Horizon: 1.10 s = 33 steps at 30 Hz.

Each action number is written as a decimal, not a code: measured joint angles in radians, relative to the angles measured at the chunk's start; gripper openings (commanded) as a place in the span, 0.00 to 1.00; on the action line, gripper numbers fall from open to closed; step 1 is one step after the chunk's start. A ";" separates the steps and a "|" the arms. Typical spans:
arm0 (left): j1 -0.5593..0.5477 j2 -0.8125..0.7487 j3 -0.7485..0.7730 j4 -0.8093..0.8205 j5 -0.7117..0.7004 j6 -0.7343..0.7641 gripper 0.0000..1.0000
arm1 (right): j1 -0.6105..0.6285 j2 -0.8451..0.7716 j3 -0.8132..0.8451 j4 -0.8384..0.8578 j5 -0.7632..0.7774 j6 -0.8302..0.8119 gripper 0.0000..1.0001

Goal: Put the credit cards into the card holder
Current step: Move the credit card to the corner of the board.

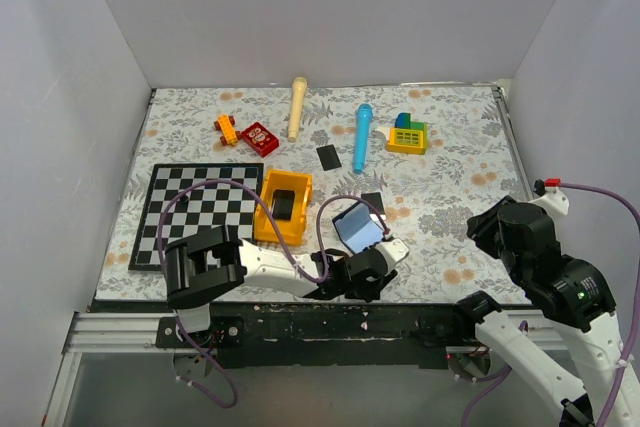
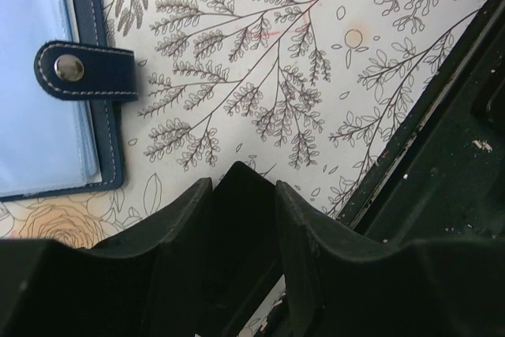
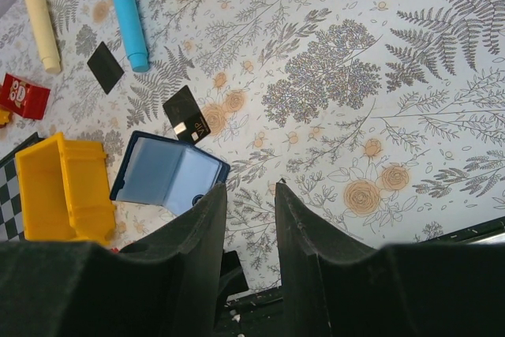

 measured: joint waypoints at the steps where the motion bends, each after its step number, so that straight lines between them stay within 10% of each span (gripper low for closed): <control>1: 0.000 -0.007 -0.008 -0.002 -0.002 -0.006 0.37 | 0.000 0.000 0.000 0.000 0.000 0.000 0.40; 33: 0.000 -0.129 -0.084 -0.156 -0.071 -0.066 0.39 | 0.000 0.023 -0.015 0.031 -0.016 -0.003 0.40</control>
